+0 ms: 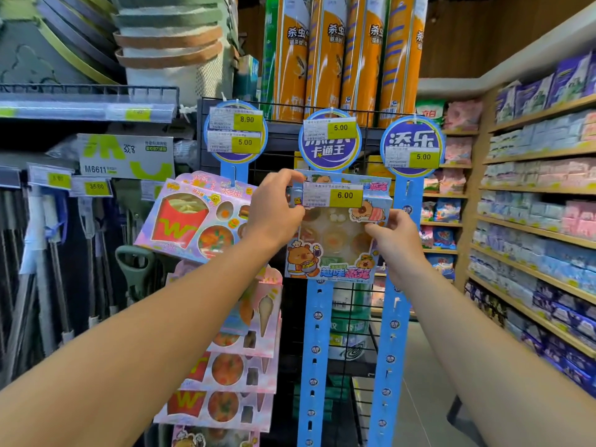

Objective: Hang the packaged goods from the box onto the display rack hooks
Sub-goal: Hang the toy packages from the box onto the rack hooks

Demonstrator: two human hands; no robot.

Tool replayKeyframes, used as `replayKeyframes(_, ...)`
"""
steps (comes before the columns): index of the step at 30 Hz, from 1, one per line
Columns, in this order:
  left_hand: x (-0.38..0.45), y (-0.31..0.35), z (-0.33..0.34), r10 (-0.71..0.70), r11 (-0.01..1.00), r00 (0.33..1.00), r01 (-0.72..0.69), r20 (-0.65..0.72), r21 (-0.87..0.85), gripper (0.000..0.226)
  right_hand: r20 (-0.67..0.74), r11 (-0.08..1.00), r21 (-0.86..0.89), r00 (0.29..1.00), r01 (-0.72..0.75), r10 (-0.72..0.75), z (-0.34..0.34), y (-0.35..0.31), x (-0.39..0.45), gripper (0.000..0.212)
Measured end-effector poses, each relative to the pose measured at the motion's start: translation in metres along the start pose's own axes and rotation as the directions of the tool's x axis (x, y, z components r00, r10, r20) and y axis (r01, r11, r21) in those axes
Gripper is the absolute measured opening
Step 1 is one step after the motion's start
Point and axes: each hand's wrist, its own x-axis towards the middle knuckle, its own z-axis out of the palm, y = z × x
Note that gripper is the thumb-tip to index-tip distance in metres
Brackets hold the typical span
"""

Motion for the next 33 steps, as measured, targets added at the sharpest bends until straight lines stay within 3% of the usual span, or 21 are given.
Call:
replayKeyframes(6,-0.011,0.002,-0.003,-0.116,0.983,0.993,0.120,0.033,-0.143,0.067,0.063,0.999,0.014,0.997,0.045,-0.046,-0.014,-0.001,-0.004,0.022)
replayKeyframes(9,-0.006,0.004,-0.003,-0.094,0.988,0.996,0.093,0.004,-0.126,0.053,0.054,0.997,-0.033,0.996,0.065,-0.063,-0.014,-0.002,-0.003,0.024)
replayKeyframes(13,0.015,0.006,-0.002,-0.074,0.997,0.996,0.074,-0.051,-0.002,0.026,0.003,0.975,-0.116,0.982,0.188,-0.189,-0.004,-0.013,0.000,0.040)
replayKeyframes(18,0.030,-0.003,0.001,-0.134,0.977,0.991,0.130,0.013,0.167,0.031,-0.006,0.956,-0.214,0.978,0.200,-0.206,0.007,-0.016,0.010,0.041)
replayKeyframes(22,0.023,-0.008,0.006,-0.118,0.958,0.991,0.097,0.061,0.269,0.036,0.019,0.940,-0.285,0.982,0.188,-0.190,0.007,-0.005,0.010,0.040)
replayKeyframes(26,0.016,-0.009,0.010,-0.108,0.932,0.991,0.072,0.080,0.355,0.025,0.020,0.943,-0.281,0.983,0.180,-0.181,0.006,0.007,0.004,0.032)
replayKeyframes(33,0.013,-0.008,0.006,-0.086,0.961,0.995,0.068,0.054,0.266,0.033,-0.005,0.947,-0.248,0.978,0.203,-0.210,0.006,0.004,-0.003,0.028)
